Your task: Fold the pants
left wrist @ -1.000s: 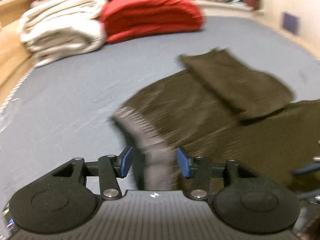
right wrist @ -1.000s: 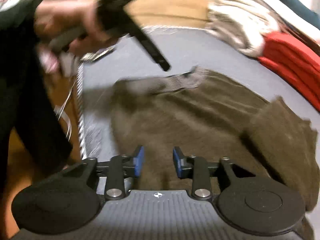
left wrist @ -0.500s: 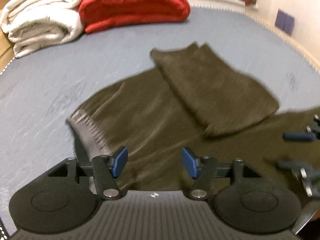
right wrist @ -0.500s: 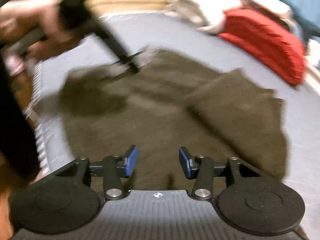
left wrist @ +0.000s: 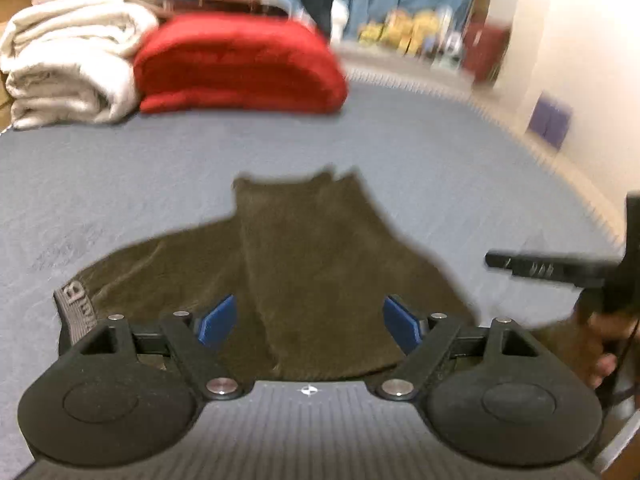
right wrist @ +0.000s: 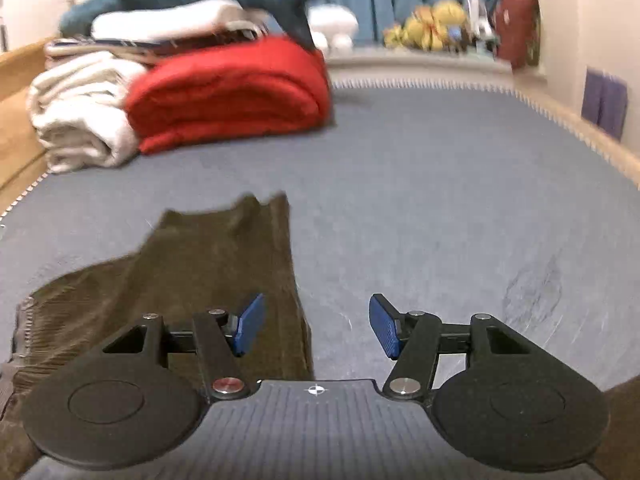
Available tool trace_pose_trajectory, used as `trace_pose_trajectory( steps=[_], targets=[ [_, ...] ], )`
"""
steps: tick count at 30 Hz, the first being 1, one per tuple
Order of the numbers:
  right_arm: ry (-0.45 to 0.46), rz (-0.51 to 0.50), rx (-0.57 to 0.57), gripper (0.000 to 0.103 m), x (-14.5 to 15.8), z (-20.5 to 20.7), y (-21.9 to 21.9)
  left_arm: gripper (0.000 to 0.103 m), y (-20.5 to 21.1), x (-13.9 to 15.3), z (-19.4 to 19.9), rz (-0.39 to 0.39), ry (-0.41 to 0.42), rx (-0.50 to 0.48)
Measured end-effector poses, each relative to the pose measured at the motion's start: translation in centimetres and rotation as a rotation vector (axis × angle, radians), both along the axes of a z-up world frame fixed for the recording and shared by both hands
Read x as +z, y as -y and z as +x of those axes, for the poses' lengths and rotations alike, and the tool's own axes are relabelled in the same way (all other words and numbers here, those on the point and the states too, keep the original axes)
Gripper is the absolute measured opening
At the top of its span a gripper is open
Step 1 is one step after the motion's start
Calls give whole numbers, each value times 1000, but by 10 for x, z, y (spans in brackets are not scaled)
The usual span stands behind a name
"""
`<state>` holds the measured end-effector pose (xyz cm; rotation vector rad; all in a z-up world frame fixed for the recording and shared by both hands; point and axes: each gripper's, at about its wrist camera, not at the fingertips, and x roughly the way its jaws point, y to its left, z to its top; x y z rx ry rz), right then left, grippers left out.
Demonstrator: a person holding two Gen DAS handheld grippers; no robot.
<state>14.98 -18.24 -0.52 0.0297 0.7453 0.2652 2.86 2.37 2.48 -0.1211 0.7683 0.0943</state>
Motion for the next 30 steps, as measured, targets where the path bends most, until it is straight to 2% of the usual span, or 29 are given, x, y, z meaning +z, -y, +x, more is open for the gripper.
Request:
trace_pose_trajectory(
  steps=[4,6,11,14,16,18,19,20,23,25,27,28,30],
  targets=[
    [-78,-18,6,60,-29,16,-10,84,-1,-19,20,22,-72,-13],
    [-94,-23,20,60,-39,22,-18,83,-1,-21,26,26,-80,-15],
    [-120,-36,63,63,-52,27,-35,69,-10,-29,35,15,-98,-28],
    [-138,-58,91,62,-58,31,-46,68,-17,-32,33,-2,-104,-37],
    [-131,-70,130,51,-59,29,-54,68,-21,-32,31,-13,-105,-42],
    [-103,-91,161,14,-56,24,-58,68,-25,-30,29,-14,-101,-43],
    [-89,-88,178,9,-52,22,-60,68,-27,-29,26,-15,-99,-41],
    [-71,-75,199,9,-47,18,-59,68,-30,-27,25,-17,-95,-38],
    [21,-60,321,7,-19,-2,-65,68,-38,-22,21,-25,-86,-24],
    [87,-47,453,7,3,-23,-71,68,-43,-19,18,-34,-83,-9],
    [123,6,651,7,23,-50,-70,68,-49,-16,15,-48,-80,6],
    [117,31,735,7,27,-60,-69,68,-51,-15,15,-52,-80,12],
    [40,29,843,7,24,-71,-69,68,-53,-16,15,-53,-85,19]
  ],
)
